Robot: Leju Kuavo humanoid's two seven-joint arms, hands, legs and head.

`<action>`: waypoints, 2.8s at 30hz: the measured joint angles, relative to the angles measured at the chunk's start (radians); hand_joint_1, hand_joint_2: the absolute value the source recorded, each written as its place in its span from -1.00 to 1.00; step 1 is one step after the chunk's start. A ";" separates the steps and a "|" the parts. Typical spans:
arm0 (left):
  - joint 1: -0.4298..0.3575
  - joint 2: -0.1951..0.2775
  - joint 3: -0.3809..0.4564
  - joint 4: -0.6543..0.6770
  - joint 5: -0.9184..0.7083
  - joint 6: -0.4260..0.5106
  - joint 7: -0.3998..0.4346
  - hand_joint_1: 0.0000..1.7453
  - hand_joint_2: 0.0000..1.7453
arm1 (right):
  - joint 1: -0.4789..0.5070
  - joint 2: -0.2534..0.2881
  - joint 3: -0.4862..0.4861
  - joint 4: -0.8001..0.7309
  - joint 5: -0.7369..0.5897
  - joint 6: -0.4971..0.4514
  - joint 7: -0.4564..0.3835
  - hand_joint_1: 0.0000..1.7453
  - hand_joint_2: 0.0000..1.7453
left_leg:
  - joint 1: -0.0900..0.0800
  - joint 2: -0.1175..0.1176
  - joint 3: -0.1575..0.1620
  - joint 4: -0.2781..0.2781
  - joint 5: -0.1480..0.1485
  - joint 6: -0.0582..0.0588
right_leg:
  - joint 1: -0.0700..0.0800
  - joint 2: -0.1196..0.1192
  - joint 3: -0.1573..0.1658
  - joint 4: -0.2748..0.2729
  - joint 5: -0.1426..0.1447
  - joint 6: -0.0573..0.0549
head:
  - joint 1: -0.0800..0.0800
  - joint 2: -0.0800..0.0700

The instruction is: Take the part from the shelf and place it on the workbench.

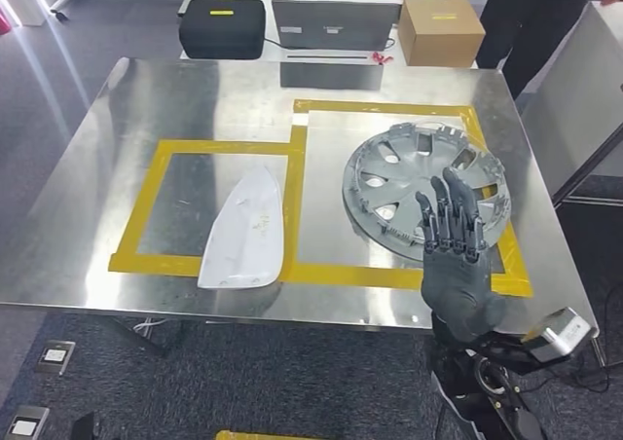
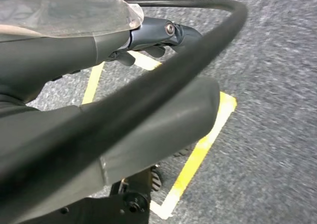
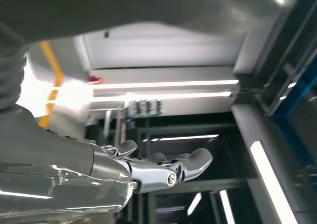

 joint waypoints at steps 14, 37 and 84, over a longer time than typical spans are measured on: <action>-0.004 -0.008 0.000 0.000 -0.017 0.002 0.015 -1.00 -1.00 | 0.038 -0.002 -0.037 -0.034 -0.010 0.063 -0.019 -1.00 -1.00 | 0.003 0.050 0.034 0.026 -0.045 -0.048 | 0.004 -0.003 -0.026 -0.011 0.052 -0.031 | 0.028 0.000; -0.008 -0.017 0.000 0.000 -0.012 0.006 0.026 -1.00 -1.00 | 0.034 -0.002 -0.048 -0.042 0.002 0.048 -0.014 -1.00 1.00 | -0.022 0.005 -0.029 0.027 0.009 0.019 | 0.023 0.024 -0.069 0.239 -0.105 -0.020 | 0.010 0.000; -0.009 -0.026 0.000 0.000 -0.010 0.008 0.030 -1.00 -1.00 | 0.002 0.001 -0.037 -0.043 -0.033 0.076 -0.009 -1.00 -1.00 | -0.012 -0.018 -0.036 0.207 -0.092 -0.036 | 0.025 0.074 0.007 -0.055 0.063 -0.067 | -0.014 0.000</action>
